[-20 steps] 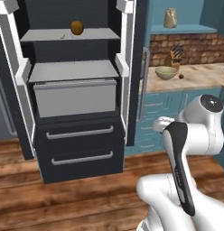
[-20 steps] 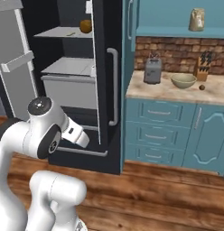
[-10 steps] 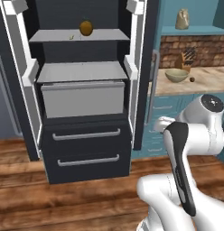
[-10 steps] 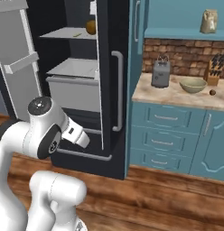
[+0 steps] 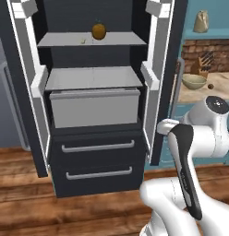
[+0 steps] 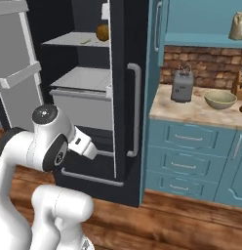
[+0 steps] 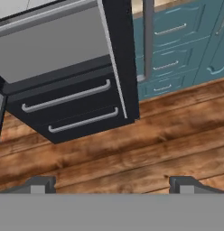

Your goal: Pick the egg and butter from the fridge and place them by the bowl for mixing.

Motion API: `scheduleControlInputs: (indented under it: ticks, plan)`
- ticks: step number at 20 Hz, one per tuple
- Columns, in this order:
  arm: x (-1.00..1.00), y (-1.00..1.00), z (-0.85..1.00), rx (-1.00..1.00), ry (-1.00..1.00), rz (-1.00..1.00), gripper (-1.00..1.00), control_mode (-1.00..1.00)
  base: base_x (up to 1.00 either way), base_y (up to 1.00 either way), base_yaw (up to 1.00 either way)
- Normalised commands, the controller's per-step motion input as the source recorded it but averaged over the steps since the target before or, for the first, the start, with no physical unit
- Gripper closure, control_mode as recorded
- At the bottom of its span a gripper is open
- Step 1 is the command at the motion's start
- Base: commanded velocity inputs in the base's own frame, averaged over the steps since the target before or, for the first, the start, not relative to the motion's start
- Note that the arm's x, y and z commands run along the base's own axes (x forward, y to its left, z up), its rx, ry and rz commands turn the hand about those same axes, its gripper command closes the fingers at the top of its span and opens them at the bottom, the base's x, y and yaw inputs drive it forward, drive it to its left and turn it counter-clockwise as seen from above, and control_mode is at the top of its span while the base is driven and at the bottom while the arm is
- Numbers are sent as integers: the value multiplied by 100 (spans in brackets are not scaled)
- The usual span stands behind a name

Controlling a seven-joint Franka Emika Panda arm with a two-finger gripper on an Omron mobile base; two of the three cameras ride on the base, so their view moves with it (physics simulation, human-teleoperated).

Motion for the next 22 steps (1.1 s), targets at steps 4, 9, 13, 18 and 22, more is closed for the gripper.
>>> scheduleControlInputs:
  ticks: [4, 9, 13, 18, 22]
  plan:
    - [0, 0, 0, 0, 0, 0, -100, 100, 42, 60, -6]
    - [0, 0, 0, 0, 0, 0, -100, 100, 64, 47, -12]
    - [0, 0, 0, 0, 0, 0, -100, 100, 69, 40, -9]
    - [0, 0, 0, 0, 0, 0, -100, 100, 70, 46, 0]
    - [0, 0, 0, 0, 0, 0, -100, 100, 74, 33, 0]
